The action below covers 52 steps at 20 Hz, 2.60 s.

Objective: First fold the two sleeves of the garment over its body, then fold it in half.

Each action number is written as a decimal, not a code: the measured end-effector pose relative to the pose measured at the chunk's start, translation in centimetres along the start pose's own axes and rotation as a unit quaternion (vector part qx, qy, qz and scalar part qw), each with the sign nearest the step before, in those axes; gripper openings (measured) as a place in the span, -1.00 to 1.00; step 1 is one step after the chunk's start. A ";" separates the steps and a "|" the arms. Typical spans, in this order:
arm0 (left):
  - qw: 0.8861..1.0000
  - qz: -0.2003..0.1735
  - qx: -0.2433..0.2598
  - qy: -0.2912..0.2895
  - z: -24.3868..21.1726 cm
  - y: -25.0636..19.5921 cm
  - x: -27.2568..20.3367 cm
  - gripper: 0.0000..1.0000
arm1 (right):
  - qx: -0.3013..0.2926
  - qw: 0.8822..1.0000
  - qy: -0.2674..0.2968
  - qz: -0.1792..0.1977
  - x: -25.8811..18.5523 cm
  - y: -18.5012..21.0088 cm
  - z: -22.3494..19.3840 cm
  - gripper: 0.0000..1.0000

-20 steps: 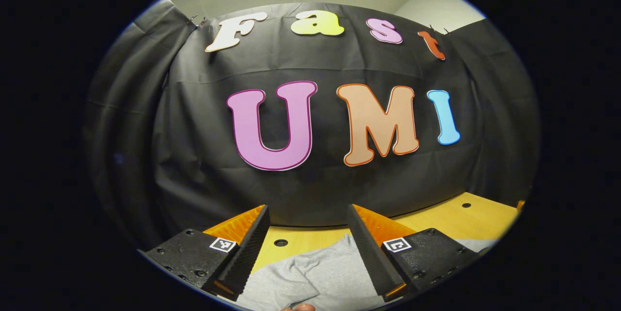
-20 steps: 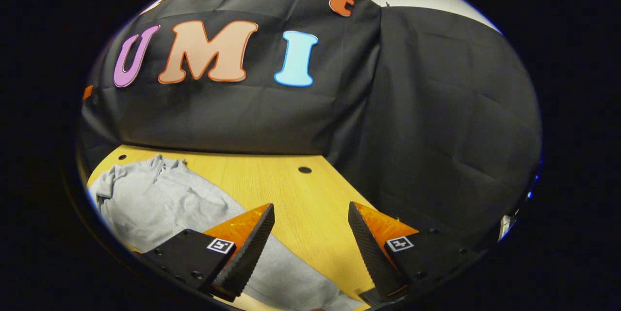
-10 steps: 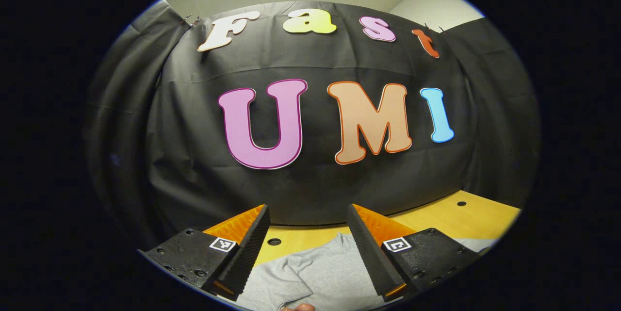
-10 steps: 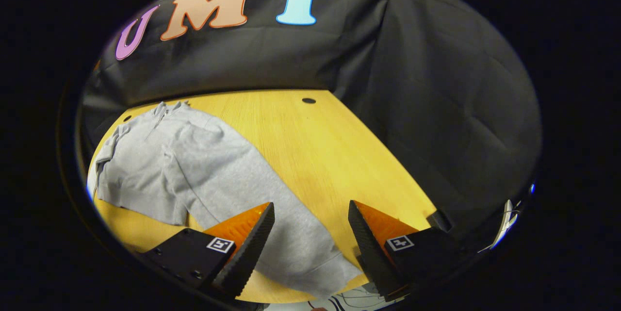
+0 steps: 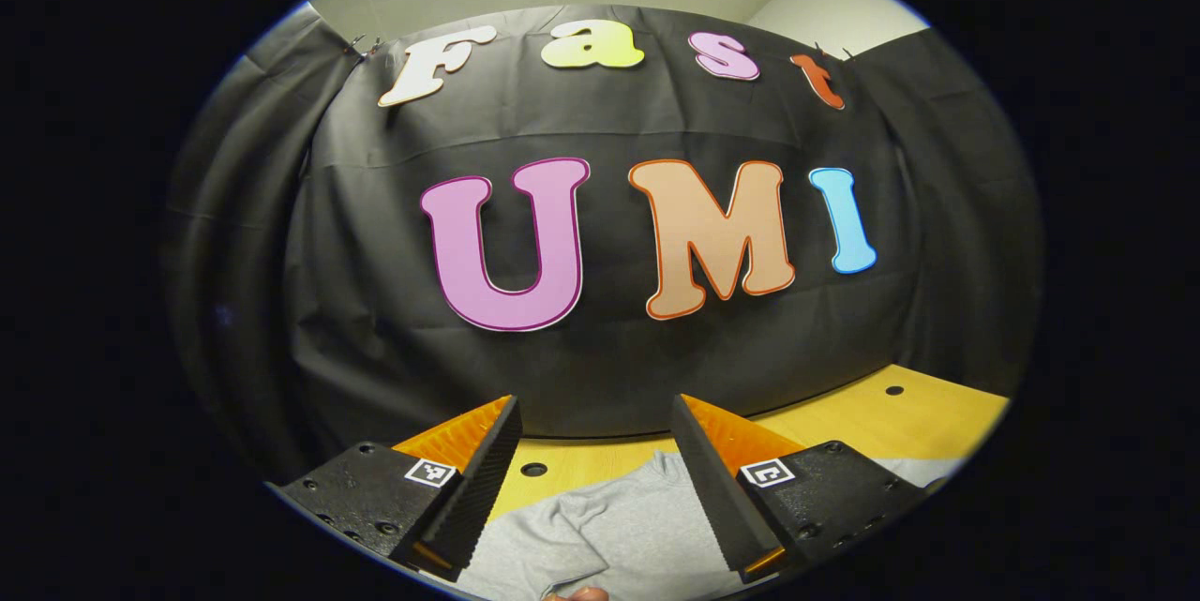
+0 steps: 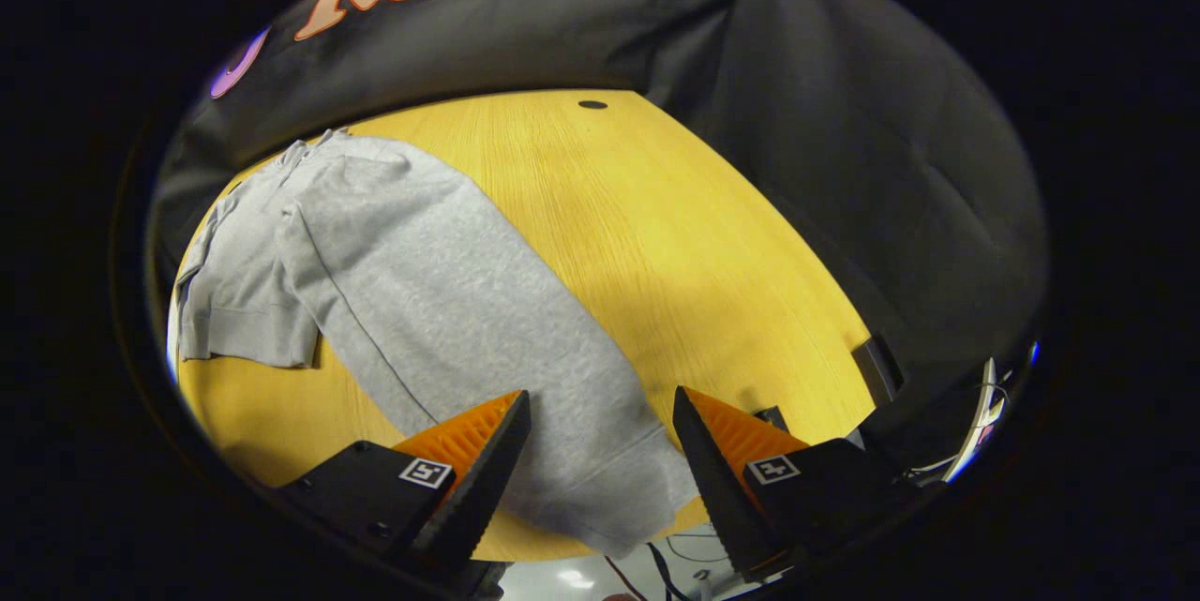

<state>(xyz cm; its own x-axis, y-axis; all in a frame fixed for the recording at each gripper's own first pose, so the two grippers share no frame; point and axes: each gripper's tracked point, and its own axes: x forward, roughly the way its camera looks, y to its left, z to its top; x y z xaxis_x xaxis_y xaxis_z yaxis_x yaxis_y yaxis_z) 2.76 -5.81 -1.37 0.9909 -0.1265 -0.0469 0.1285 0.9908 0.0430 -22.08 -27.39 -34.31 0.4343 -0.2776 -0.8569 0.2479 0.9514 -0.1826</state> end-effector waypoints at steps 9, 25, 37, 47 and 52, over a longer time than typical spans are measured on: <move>1.000 0.005 -0.002 0.002 0.0 0.0 -0.1 0.87 | 0.060 0.995 0.059 0.048 0.9 1.9 -0.7 -0.27; 0.999 0.034 0.003 -0.007 0.5 2.9 -1.9 0.86 | 0.233 0.965 0.004 0.122 -1.4 9.1 9.5 -0.87; 0.993 0.117 0.004 0.004 -0.5 10.5 -5.4 0.86 | 0.152 0.966 -0.074 0.193 -2.8 19.9 20.7 -0.87; 0.984 0.175 0.006 0.016 -1.5 16.4 -8.4 0.85 | 0.100 0.957 -0.082 0.260 -3.9 32.5 24.4 -0.87; 0.979 0.201 0.003 0.026 -2.5 19.4 -9.9 0.86 | 0.067 0.949 -0.086 0.297 -5.4 38.9 25.2 -0.87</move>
<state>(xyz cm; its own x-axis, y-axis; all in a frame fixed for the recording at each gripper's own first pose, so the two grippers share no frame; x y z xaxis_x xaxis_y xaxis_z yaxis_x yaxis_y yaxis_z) -4.67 14.75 -2.61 0.9581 0.2766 -0.0748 -0.2712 0.9597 0.0741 7.04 7.72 -24.63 0.6634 0.2730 -0.6967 0.0188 0.9247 0.3801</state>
